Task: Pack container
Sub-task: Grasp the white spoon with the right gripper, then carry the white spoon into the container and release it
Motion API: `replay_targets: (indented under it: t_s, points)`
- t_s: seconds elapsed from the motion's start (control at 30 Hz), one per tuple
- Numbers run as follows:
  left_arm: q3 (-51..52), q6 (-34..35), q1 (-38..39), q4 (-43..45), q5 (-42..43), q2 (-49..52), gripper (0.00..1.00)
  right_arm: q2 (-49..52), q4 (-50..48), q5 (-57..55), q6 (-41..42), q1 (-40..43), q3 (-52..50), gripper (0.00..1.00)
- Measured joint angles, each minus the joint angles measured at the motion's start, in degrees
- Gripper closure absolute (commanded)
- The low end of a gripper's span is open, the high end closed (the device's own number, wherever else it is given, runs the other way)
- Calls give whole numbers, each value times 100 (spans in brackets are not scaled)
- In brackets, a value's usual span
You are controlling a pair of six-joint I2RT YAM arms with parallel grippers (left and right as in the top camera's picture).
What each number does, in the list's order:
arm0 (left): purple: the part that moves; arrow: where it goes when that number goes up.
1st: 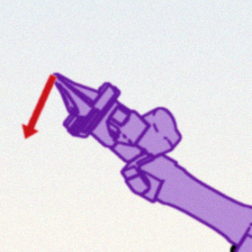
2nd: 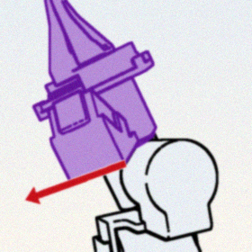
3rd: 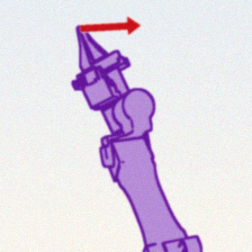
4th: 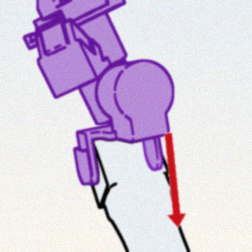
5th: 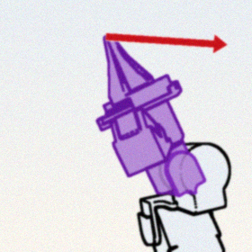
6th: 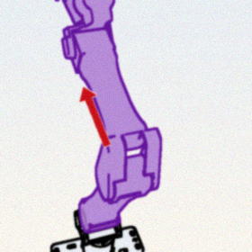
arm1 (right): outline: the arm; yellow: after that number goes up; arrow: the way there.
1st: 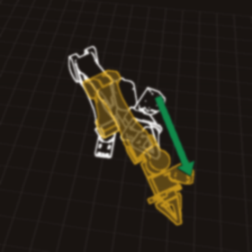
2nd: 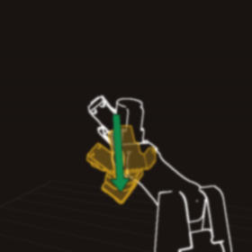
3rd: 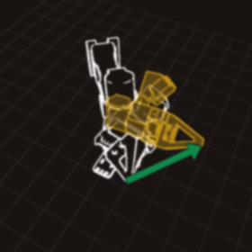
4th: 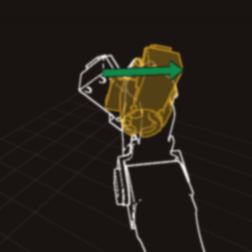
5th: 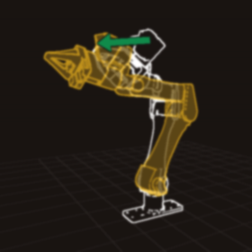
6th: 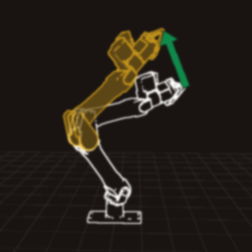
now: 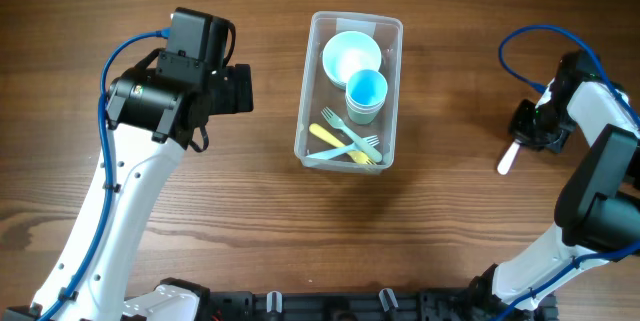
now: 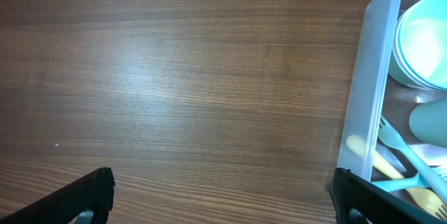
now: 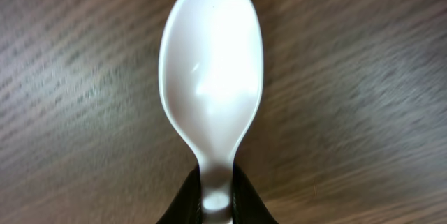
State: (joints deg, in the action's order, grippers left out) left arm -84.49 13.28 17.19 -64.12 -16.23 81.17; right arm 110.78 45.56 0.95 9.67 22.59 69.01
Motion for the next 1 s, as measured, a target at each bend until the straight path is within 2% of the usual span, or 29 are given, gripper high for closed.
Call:
replay_targets:
  t_s: [0.07,0.2,0.33,0.47,0.63,0.73,0.9,0.97,1.0]
  points:
    - [0,0,0,0,0,0,0,-66,195,140,17,-33,0,96]
    - [0,0,0,2,-2,0,0,-994,723,321,17,-531,337,96]
    - [0,0,0,0,0,0,0,-2629,734,767,-280,-1655,898,96]
    - [0,0,0,0,0,0,0,-3620,717,1123,-1246,-3215,951,96]
    - [0,0,0,0,0,0,0,-3375,682,1473,-2918,-4527,855,96]
    - [0,0,0,0,-2,0,0,-2863,702,1670,-3842,-4793,761,96]
    - [0,0,0,2,0,0,0,-1786,702,1856,-4664,-5038,715,95]
    - [0,0,0,2,-2,0,0,-1532,645,1875,-4800,-5064,713,88]
    - [0,0,0,2,0,0,0,-1438,610,1869,-4846,-5064,713,76]
